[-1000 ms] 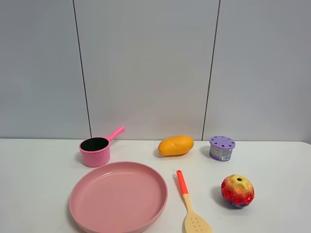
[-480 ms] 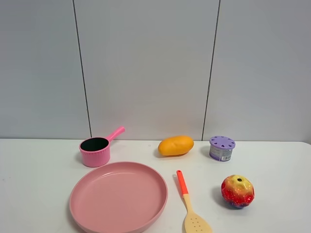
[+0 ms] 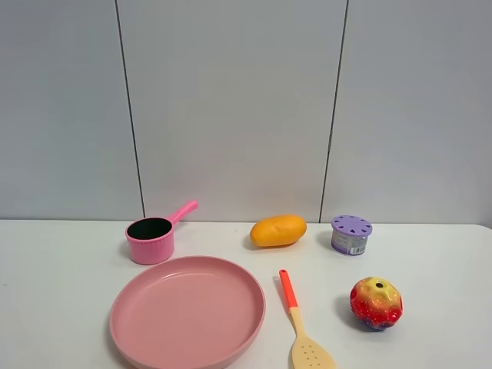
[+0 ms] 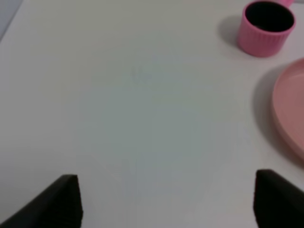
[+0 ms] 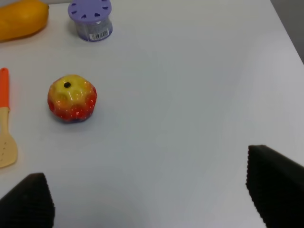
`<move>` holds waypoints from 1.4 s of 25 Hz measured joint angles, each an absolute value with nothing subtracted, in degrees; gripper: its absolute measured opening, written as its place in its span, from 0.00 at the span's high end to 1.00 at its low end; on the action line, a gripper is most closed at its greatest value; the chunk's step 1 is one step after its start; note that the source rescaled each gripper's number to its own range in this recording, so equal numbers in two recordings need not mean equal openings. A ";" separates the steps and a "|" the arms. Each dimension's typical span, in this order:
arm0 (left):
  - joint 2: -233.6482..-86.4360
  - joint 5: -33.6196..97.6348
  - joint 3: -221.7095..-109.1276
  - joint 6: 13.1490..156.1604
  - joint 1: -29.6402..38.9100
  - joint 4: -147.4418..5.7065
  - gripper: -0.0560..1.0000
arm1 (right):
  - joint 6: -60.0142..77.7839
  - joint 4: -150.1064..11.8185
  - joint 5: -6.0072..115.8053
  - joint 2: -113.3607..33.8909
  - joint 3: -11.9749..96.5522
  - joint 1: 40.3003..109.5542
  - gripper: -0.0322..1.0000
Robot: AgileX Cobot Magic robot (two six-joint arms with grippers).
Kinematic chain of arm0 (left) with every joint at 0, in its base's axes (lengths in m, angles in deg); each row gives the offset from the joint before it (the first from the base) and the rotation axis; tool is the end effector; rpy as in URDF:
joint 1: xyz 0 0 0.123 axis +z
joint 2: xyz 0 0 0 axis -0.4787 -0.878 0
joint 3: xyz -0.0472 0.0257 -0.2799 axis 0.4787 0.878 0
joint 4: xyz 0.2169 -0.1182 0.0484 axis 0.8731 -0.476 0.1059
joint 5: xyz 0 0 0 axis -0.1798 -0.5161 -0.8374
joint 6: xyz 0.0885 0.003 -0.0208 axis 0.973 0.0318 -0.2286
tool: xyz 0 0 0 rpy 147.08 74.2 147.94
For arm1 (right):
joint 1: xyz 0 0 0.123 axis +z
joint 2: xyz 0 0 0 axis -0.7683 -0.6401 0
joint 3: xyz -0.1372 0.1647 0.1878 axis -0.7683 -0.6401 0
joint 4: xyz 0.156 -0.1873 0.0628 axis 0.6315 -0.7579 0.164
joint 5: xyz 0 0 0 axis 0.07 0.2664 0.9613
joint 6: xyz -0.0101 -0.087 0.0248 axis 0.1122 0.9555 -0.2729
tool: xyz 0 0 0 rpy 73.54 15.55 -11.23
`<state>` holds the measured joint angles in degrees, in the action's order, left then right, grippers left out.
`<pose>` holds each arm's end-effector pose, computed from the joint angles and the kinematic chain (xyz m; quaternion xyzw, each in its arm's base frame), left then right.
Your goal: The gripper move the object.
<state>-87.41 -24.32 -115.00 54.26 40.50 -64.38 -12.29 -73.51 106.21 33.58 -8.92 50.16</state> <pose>-0.0025 -0.0103 0.2811 -0.0589 0.8469 0.0105 0.5284 -0.0057 0.0048 0.2792 -0.0135 0.8493 0.0228 0.5273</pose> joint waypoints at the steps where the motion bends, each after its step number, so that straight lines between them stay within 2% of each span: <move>1: -86.91 -24.32 -115.00 54.26 40.50 -64.30 0.63 | -12.29 -73.51 106.21 33.58 -8.92 50.16 0.00; 11: -86.57 -24.38 -114.93 56.26 36.65 -65.06 0.63 | -12.29 -73.51 106.21 33.58 -8.92 50.16 0.00; 19: -86.57 -24.38 -114.93 55.90 36.50 -65.03 0.63 | -12.29 -73.51 106.21 33.58 -8.92 50.16 0.00; 25: -86.57 -24.38 -114.93 53.75 36.16 -63.35 0.71 | -12.29 -73.51 106.21 33.58 -8.92 50.16 0.00; 35: -86.57 -24.38 -114.93 53.53 33.82 -63.09 0.72 | -12.29 -73.51 106.21 33.58 -8.92 50.16 0.00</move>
